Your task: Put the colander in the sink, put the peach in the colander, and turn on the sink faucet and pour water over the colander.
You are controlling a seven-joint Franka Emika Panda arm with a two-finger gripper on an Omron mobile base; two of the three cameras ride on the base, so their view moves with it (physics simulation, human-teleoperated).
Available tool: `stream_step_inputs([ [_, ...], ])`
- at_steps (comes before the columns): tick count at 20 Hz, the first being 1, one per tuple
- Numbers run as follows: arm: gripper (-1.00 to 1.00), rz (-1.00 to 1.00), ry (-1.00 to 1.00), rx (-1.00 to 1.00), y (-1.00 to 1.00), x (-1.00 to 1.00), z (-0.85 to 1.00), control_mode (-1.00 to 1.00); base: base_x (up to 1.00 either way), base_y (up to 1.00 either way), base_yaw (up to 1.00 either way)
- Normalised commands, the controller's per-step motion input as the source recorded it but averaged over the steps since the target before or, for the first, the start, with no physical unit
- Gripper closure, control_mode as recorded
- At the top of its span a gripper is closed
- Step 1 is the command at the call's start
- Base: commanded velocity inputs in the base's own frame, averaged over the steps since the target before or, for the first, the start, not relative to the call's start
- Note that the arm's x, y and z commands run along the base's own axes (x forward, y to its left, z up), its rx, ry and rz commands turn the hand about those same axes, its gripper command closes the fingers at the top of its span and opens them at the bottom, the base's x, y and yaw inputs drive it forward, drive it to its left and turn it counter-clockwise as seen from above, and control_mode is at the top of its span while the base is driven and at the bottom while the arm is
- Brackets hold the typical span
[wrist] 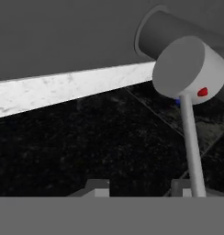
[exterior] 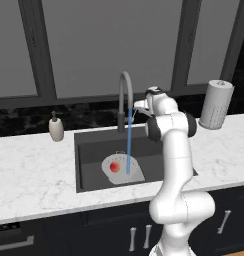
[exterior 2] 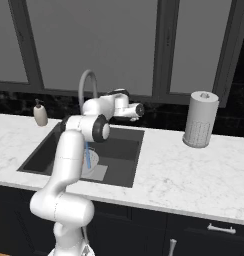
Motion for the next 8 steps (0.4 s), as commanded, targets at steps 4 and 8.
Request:
stream_step_inputs([
  [4, 1.00, 0.18, -0.26, 0.19, -0.74, -0.92, 1.00, -1.00, 0.00, 0.00, 0.00],
  [8, 1.00, 0.19, -0.50, 0.07, -0.59, -1.00, 0.79, -1.00, 0.00, 0.00, 0.00],
])
